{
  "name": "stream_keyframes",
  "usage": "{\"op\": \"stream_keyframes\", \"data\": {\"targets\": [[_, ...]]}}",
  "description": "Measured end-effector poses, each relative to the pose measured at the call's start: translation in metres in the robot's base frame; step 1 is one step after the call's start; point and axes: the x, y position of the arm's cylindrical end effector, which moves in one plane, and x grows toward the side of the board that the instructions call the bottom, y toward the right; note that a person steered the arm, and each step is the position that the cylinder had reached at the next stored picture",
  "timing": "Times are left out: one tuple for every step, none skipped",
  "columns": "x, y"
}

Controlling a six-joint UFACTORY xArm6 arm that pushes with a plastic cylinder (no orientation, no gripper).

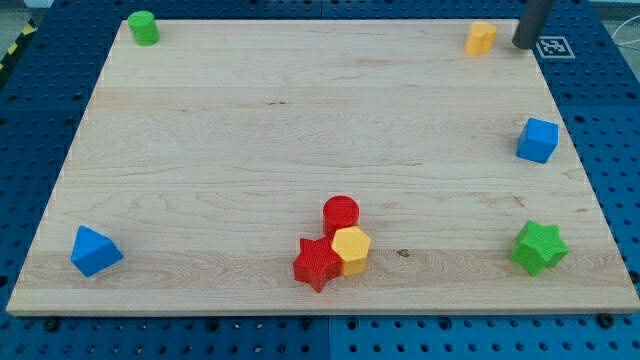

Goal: Move the yellow heart above the red star

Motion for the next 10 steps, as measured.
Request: {"op": "stream_keyframes", "data": {"targets": [[0.03,-0.014],[0.012,-0.016],[-0.032,-0.017],[-0.06,-0.042],[-0.045,-0.07],[-0.004,-0.068],[0.001,-0.057],[0.004,-0.046],[0.049,-0.057],[0.105,-0.084]]}}
